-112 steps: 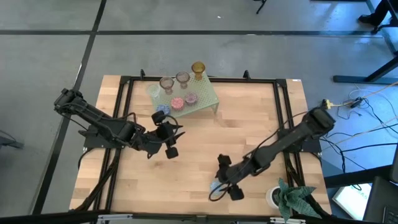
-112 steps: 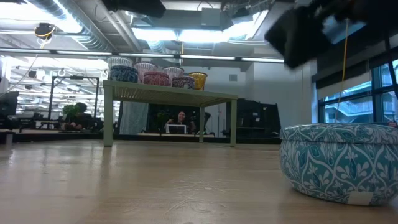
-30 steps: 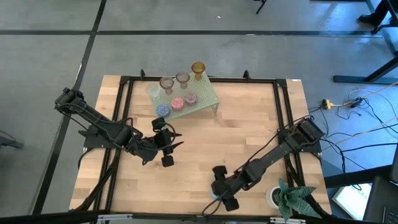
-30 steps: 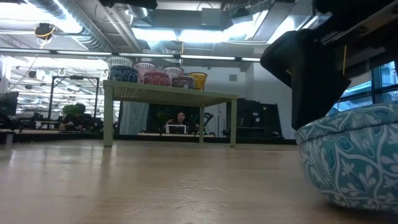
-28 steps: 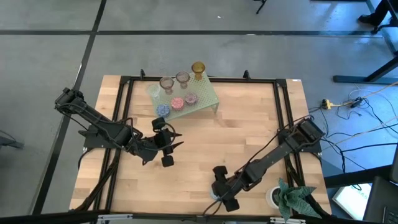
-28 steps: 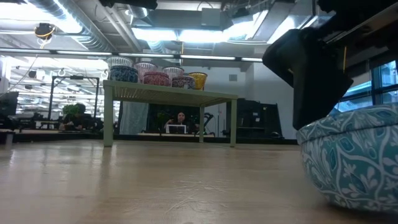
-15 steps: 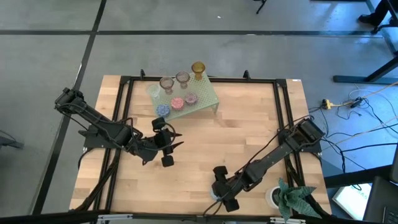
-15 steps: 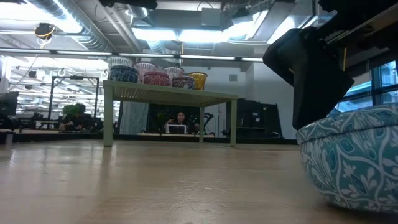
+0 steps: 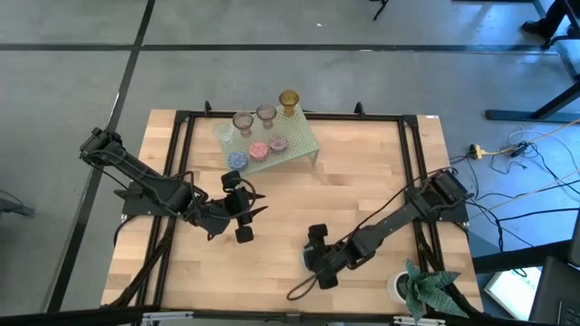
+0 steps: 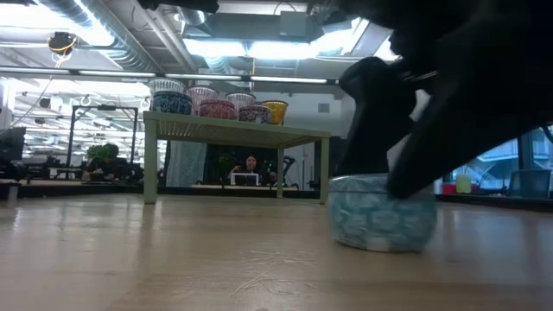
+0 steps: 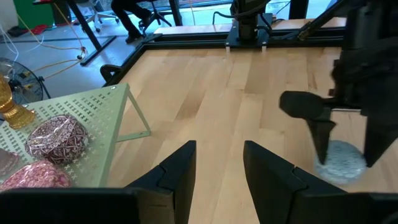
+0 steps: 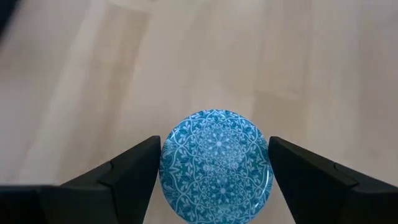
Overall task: Pick & Place candle stick holders
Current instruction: Put the light blue scented candle on the shelf aligned with the other scented candles
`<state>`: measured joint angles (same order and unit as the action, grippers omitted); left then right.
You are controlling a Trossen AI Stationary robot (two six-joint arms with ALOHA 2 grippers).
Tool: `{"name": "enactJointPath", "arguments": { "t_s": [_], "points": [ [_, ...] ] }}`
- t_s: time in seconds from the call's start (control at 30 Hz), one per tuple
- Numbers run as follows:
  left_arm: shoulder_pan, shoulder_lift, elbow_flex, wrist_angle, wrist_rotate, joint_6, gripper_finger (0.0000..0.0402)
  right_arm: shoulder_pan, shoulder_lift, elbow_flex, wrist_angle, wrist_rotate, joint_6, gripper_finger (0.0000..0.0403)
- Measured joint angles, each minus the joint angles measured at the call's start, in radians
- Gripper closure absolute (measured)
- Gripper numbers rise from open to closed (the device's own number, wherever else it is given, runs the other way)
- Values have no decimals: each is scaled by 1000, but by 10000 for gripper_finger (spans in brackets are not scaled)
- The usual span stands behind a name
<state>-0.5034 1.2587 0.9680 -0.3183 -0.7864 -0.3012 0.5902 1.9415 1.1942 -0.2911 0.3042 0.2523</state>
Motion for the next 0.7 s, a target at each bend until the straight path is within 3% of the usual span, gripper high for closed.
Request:
{"name": "enactJointPath", "arguments": {
  "t_s": [0.7],
  "points": [
    [0, 0, 0, -1, 2, 0, 272, -32, -4, 0, 4, -40, -52, 104]
  ]
}}
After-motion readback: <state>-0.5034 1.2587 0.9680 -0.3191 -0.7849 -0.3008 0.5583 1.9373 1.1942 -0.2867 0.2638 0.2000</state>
